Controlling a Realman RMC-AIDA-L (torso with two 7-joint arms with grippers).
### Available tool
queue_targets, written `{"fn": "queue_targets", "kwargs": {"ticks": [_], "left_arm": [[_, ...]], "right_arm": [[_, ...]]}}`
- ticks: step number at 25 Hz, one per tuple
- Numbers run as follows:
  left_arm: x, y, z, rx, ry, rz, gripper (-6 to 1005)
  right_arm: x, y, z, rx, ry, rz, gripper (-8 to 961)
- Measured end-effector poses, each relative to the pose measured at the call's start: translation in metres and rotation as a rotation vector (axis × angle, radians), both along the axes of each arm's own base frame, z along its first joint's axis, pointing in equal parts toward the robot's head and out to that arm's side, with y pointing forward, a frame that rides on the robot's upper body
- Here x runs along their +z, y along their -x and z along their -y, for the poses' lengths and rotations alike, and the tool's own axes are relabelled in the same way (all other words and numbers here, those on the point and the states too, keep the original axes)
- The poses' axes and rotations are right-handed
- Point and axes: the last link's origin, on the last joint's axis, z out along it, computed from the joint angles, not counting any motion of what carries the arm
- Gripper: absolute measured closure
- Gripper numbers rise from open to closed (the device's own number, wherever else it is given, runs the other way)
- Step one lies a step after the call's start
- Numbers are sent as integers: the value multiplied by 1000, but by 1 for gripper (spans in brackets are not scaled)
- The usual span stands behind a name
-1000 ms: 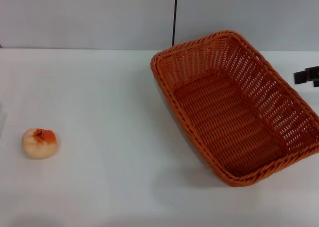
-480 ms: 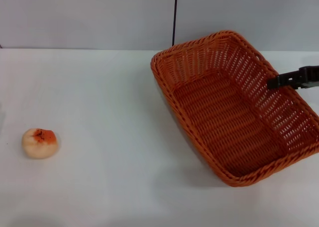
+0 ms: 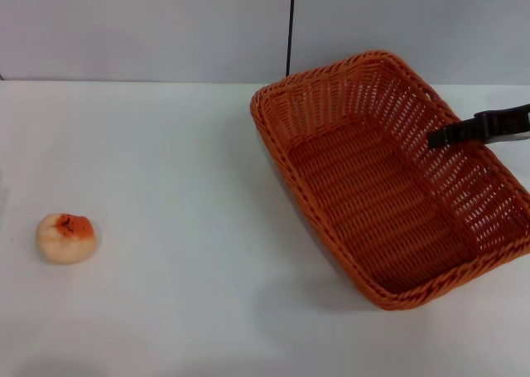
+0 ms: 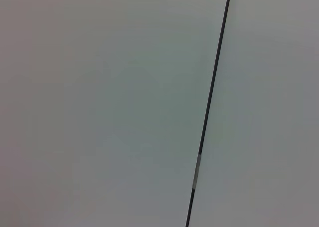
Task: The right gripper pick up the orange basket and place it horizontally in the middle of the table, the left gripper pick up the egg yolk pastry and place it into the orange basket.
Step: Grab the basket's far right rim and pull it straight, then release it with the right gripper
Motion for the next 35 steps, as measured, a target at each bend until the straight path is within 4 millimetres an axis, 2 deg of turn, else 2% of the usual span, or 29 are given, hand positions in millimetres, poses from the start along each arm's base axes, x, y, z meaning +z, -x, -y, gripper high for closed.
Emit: {"fn": "queue_targets", "kwargs": {"ticks": [5, 9, 16, 20, 22, 23, 25, 28, 29, 33, 35], "left_arm": [[-1, 0, 0, -1, 0, 4, 235], [-1, -1, 0, -1, 0, 7, 238], [0, 0, 0, -2, -1, 7, 241], [1, 0, 3, -3, -6, 3, 244], [2, 1, 4, -2, -7, 2, 245], [3, 2, 7, -1, -10, 0, 245], [3, 2, 9, 0, -12, -1, 246], [5, 3, 16, -1, -23, -7, 248], [5, 3, 18, -4, -26, -9, 248], [6, 3, 21, -7, -30, -12, 251], [8, 2, 29, -13, -43, -15, 252]], "right_arm": [[-4, 3, 0, 14, 24, 19, 336], [-3, 4, -1, 16, 24, 23, 552], [3, 9, -3, 56, 21, 50, 786], [11, 21, -5, 191, 27, 107, 791], [13, 30, -4, 322, 45, 133, 794], [15, 41, -1, 461, 65, 158, 795], [16, 45, -1, 509, 68, 169, 792], [18, 65, -3, 699, 83, 205, 787], [18, 65, -3, 699, 83, 205, 785], [11, 84, -1, 934, 170, 247, 778], [9, 87, -1, 969, 178, 258, 775]]}}
